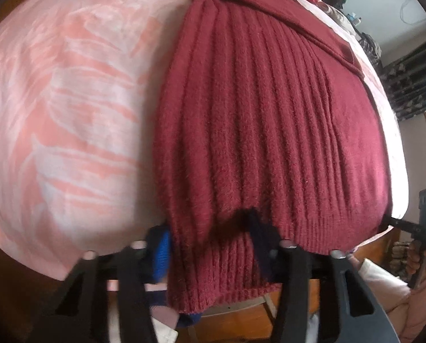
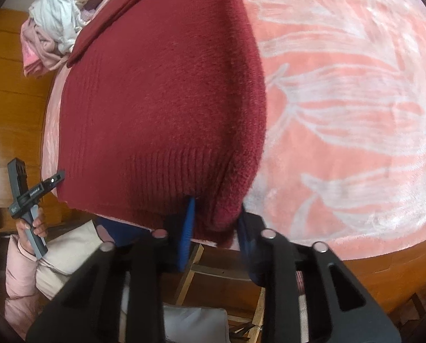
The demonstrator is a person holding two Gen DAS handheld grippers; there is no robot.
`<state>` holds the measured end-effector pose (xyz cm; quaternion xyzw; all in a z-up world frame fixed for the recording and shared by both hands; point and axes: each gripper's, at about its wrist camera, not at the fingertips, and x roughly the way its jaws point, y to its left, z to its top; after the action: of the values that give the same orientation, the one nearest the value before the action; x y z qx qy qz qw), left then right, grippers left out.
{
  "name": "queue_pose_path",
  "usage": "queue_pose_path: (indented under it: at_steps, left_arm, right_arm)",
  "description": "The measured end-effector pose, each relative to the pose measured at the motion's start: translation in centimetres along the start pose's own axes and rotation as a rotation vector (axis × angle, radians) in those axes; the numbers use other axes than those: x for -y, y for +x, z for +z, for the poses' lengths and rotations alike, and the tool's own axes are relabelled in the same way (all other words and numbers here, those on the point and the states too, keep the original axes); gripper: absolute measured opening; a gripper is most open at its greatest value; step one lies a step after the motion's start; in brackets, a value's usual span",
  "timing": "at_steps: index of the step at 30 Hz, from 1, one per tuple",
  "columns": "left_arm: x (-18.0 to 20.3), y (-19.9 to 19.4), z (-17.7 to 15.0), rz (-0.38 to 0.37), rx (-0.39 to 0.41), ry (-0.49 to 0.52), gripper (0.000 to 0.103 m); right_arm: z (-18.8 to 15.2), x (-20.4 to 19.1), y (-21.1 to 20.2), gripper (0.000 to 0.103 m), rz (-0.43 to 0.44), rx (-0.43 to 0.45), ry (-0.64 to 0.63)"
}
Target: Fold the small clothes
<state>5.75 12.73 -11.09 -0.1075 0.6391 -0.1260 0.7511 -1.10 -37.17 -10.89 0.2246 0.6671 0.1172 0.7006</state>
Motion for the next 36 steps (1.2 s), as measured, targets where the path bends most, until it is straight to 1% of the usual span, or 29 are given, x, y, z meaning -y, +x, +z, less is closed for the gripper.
queue_pose_path:
  at_steps: [1, 2, 3, 7, 13, 19, 21, 25, 31, 36]
  left_arm:
    - [0.0, -0.2, 0.0, -0.017, -0.003, -0.015, 0.023]
    - [0.0, -0.3, 0.0, -0.044, -0.011, -0.024, 0.018]
    - [0.0, -0.4, -0.3, -0.061, -0.016, -0.025, 0.014]
    - [1.0, -1.0, -0.5, -0.071, -0.004, 0.0, 0.013]
    - [0.9, -2.9, 0.7, -0.168, 0.02, -0.064, 0.013]
    - [0.7, -3.8, 1.6, -0.199, 0.04, -0.098, 0.013]
    - [0.8, -3.9, 2.0, -0.198, 0.045, -0.104, 0.013]
    - [0.8, -4.9, 3.5, -0.196, 0.077, -0.114, 0.013]
    - [1.5, -6.2, 7.3, -0.161, 0.14, -0.12, 0.013]
    - [1.5, -5.5, 10.8, -0.123, 0.148, -0.165, 0.013]
  right_arm:
    - [0.0, -0.2, 0.1, 0.012, -0.003, 0.002, -0.005]
    - [0.1, -0.3, 0.0, 0.008, 0.0, 0.003, -0.009]
    - [0.1, -0.4, 0.0, 0.007, 0.007, 0.005, -0.009]
    - [0.1, -1.0, -1.0, 0.006, 0.039, 0.028, -0.029]
    - [0.6, -1.7, -3.0, 0.006, 0.107, 0.079, -0.036]
    - [1.7, -2.2, -4.2, 0.006, 0.117, 0.109, -0.025]
    - [2.2, -2.4, -4.6, 0.006, 0.11, 0.123, -0.022]
    - [4.5, -3.2, -6.3, 0.006, 0.115, 0.161, -0.009]
    - [8.7, -4.7, -7.5, 0.005, 0.101, 0.195, 0.014]
    - [11.8, -4.9, -7.2, 0.005, 0.072, 0.189, 0.055]
